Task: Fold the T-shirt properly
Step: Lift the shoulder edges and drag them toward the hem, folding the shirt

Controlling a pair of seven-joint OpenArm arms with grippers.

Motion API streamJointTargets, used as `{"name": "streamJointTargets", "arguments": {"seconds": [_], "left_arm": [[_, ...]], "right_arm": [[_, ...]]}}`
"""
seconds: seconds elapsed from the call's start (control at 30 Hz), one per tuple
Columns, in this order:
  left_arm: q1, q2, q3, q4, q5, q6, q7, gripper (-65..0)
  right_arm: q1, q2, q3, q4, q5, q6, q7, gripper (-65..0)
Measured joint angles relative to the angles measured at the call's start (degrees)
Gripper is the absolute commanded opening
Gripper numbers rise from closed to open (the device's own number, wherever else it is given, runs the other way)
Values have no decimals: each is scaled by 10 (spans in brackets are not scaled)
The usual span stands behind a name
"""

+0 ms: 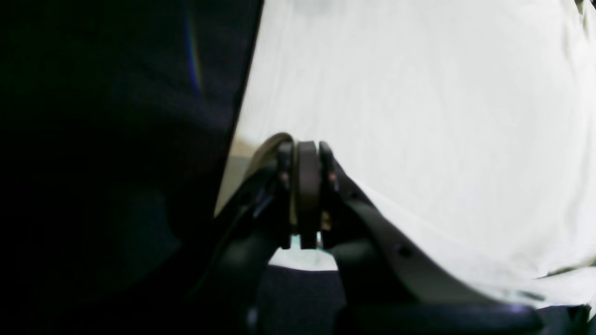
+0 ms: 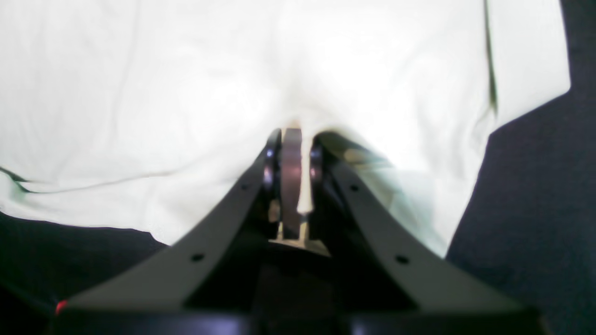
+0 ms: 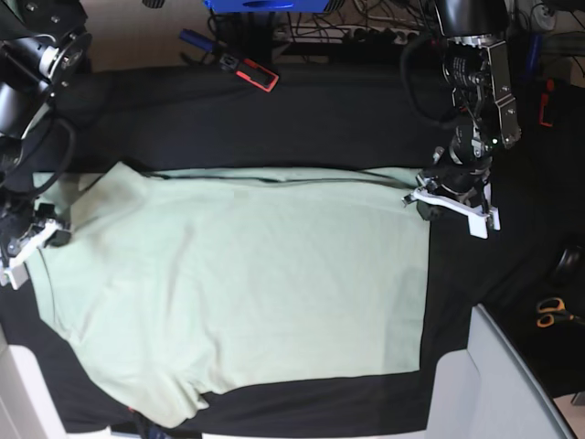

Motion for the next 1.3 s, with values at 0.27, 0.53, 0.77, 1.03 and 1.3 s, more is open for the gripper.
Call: {"name": "streamJointTargets", "arguments": {"seconds": [0.27, 0.53, 0.77, 1.03, 1.3], "left_arm": [[-32, 0, 0, -29, 0, 0, -1, -650], [-63, 0, 0, -75, 2, 0, 0, -650], [-73, 0, 0, -77, 2, 0, 0, -650], [-100, 1, 0, -105, 67, 0, -1, -650], [-122, 1, 0, -122, 72, 0, 0, -650]], "right_arm": [[26, 15, 0, -60, 0, -2, 38, -649], [42, 13, 0, -78, -2, -2, 57, -649], [64, 13, 0, -78, -2, -2, 66, -649], [85, 15, 0, -108, -3, -2, 81, -649], [100, 30, -68, -179, -3, -3, 150, -649]]}}
